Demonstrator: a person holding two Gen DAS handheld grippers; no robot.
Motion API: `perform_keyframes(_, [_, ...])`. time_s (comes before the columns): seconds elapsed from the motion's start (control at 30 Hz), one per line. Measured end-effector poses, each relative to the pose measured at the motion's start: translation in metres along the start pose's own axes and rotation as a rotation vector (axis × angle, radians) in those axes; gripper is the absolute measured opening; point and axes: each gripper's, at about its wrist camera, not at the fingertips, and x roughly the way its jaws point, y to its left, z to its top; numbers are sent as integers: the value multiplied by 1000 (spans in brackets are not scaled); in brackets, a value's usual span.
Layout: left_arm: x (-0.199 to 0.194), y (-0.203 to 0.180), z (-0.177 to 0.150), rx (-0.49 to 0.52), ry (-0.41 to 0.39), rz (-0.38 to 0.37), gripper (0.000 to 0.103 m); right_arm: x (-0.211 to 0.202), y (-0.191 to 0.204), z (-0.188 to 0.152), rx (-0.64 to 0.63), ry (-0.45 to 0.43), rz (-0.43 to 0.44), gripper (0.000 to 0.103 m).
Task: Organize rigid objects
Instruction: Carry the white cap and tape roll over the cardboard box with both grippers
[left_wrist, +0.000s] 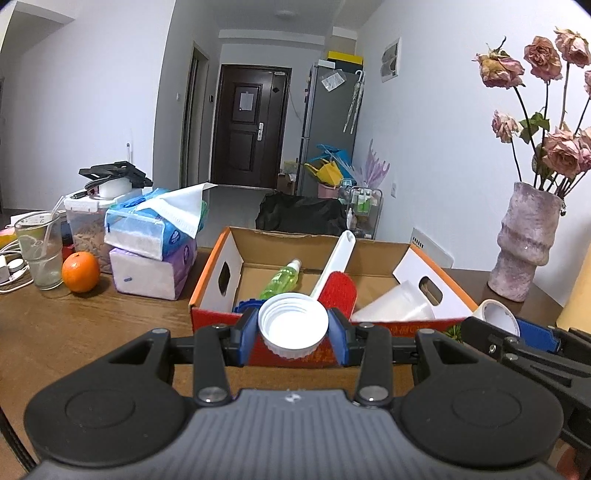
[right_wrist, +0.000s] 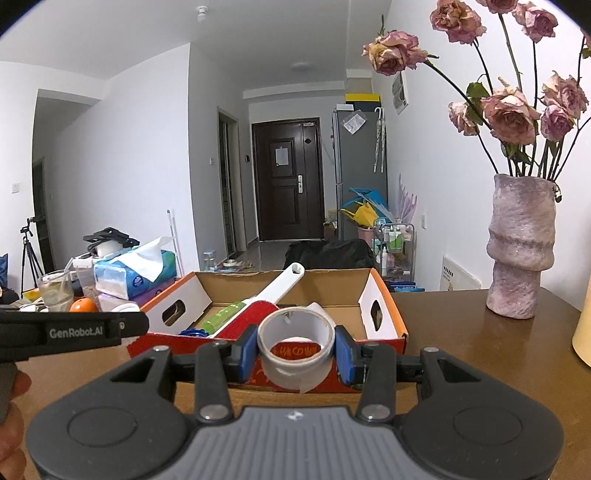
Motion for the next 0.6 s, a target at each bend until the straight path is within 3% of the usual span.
perform_keyframes(0.6, [42, -7, 19, 5, -17, 10, 42, 48, -9, 17, -5, -6, -15, 42])
